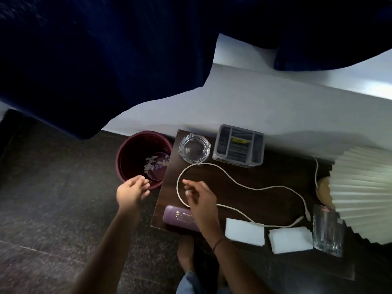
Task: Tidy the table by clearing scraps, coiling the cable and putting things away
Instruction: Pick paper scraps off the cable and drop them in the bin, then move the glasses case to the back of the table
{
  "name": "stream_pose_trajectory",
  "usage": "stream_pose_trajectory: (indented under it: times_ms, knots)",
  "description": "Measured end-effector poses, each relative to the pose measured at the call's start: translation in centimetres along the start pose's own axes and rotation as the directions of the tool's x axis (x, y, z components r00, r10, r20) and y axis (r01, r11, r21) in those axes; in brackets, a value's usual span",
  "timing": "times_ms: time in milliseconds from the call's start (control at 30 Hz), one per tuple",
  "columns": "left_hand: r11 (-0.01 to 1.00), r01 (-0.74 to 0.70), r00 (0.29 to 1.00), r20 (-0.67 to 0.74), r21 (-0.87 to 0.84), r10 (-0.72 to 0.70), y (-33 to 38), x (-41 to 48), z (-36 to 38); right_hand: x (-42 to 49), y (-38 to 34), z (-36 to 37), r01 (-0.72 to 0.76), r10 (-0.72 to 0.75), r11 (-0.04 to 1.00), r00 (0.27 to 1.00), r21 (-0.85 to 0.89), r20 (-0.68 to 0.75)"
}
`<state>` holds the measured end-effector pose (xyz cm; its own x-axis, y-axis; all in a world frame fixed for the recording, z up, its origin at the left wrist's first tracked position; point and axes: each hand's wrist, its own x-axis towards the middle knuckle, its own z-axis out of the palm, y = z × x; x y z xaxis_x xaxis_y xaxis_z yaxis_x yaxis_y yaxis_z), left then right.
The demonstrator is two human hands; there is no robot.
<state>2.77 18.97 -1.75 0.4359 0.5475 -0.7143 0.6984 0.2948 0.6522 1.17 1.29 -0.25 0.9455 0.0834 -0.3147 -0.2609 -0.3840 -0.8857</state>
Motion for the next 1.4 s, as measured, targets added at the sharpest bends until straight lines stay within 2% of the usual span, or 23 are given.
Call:
stream_pose_trajectory:
  times_ms: [133,233,267,367,467,633,800,933,1100,1267,1400]
  knots:
    - [0.961,-0.068,0.997,0.048,0.266,0.058,-2.9,-1.8,0.1,-1.3,1.5,-2.2,-0.038,0.024,0.995,0.99,-0.097,-0.137]
    - [0.795,-0.151,0.988,0.084,0.588,0.126,-4.4,-3.5,0.1,-2.7,3.3,-3.8,-0.14,0.091,0.97,0.967,-0.199,-0.239]
    - [0.742,-0.174,0.984,0.089,0.647,0.154,-4.8,-4.0,0.1,-3.3,3.9,-4.2,-0.193,0.135,0.955,0.959,-0.225,-0.25]
    - [0.678,-0.209,0.976,0.102,0.705,0.195,-6.0,-4.8,0.0,-5.0,5.5,-4.9,-0.371,0.313,0.888,0.92,-0.272,-0.236]
    - [0.602,-0.237,0.967,0.129,0.762,0.218,-6.9,-5.1,0.0,-6.2,6.4,-4.5,-0.446,0.405,0.835,0.895,-0.323,-0.188]
    - [0.595,-0.279,0.958,0.177,0.754,0.225,-8.1,-5.5,0.4,-6.8,6.5,-2.5,-0.461,0.461,0.811,0.883,-0.36,-0.093]
    - [0.629,-0.25,0.964,0.131,0.736,0.231,-7.8,-6.1,0.2,-6.8,5.9,-1.7,-0.501,0.491,0.811,0.864,-0.303,-0.113]
    - [0.614,-0.296,0.94,0.11,0.732,0.322,-6.3,-7.9,0.7,-7.1,4.8,-3.1,-0.456,0.432,0.856,0.89,-0.243,-0.147]
    - [0.626,-0.388,0.908,0.165,0.676,0.385,-4.6,-12.0,4.5,-6.9,4.0,-8.2,-0.386,0.337,0.917,0.885,-0.103,-0.32]
    - [0.588,-0.543,0.837,0.334,0.6,0.433,-5.6,-14.7,11.7,-5.3,5.6,-15.2,-0.363,0.333,0.93,0.782,0.049,-0.527]
    - [0.544,-0.618,0.785,0.475,0.568,0.397,-6.5,-16.1,17.9,-2.8,8.0,-19.7,-0.348,0.332,0.932,0.698,0.105,-0.635]
